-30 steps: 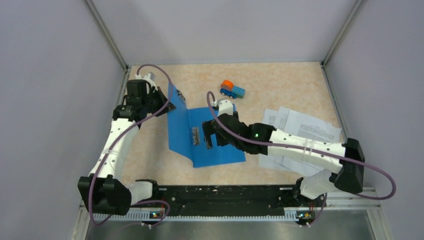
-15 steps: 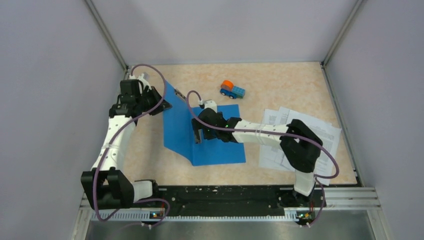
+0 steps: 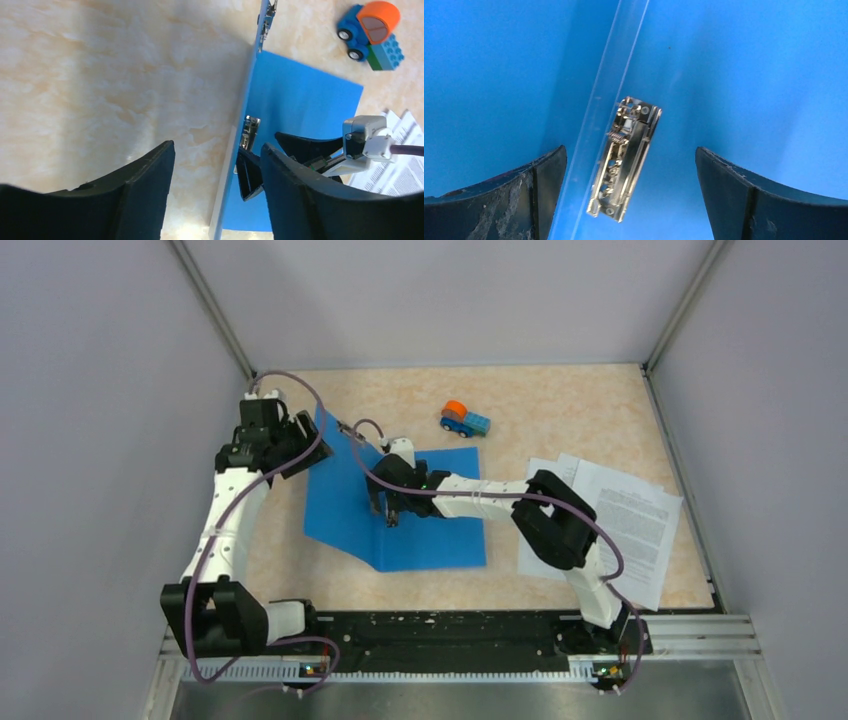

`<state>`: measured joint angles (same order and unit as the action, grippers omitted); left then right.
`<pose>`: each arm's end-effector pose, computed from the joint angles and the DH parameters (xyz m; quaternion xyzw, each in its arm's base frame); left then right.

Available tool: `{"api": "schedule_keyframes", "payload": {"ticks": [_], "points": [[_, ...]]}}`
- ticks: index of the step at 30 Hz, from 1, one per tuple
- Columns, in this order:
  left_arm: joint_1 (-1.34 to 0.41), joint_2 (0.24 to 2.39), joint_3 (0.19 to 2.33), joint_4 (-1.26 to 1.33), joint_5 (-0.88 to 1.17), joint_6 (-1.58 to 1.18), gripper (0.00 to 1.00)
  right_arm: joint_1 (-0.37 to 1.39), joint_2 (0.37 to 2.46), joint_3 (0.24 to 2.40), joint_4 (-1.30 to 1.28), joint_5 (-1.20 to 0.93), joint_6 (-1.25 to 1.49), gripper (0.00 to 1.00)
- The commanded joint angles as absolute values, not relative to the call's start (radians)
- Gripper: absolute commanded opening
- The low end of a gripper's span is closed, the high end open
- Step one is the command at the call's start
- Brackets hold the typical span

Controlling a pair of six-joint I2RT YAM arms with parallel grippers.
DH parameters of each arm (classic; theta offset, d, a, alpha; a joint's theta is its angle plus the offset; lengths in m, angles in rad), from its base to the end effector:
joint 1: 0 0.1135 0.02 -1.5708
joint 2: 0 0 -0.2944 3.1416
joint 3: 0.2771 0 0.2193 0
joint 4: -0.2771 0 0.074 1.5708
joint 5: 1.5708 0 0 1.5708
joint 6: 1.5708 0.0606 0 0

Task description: Put the files into the folder

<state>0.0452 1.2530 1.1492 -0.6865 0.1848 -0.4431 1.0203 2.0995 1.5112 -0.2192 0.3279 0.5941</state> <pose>0.2383 -0.0004 0.3361 -0.1885 0.9020 -0.1585 0.3545 0.2615 0.3887 0.2056 -0.1342 0.9078 0.1607 0.3635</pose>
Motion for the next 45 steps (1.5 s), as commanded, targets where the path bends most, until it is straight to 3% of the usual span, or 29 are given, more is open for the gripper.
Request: {"api": "schedule_keyframes", "payload": {"ticks": [1, 8, 11, 21, 25, 30, 39, 45], "points": [[0.049, 1.208, 1.251, -0.702, 0.027, -0.433, 0.71, 1.025, 2.153, 1.579, -0.277, 0.380, 0.595, 0.99], [0.006, 1.151, 1.403, -0.777, -0.186, -0.432, 0.74, 1.027, 2.233, 1.655, -0.402, 0.440, 0.583, 0.99], [-0.063, 1.134, 1.456, -0.797, -0.178, -0.435, 0.73, 1.034, 2.271, 1.702, -0.450, 0.467, 0.565, 0.99], [-0.289, 1.107, 1.354, -0.710, -0.007, -0.646, 0.48, 1.035, 2.392, 1.794, -0.565, 0.478, 0.557, 0.99], [-0.313, 1.073, 1.241, -0.680, -0.103, -0.717, 0.37, 1.032, 2.378, 1.765, -0.550, 0.457, 0.581, 0.99], [-0.313, 1.034, 1.117, -0.665, -0.210, -0.806, 0.32, 1.015, 2.323, 1.680, -0.465, 0.373, 0.624, 0.99], [-0.305, 0.953, 1.003, -0.559, -0.225, -0.853, 0.68, 1.010, 2.292, 1.632, -0.422, 0.340, 0.635, 0.99], [-0.303, 0.891, 0.960, -0.483, -0.202, -0.869, 0.77, 1.009, 2.292, 1.629, -0.418, 0.332, 0.636, 0.99]]}}
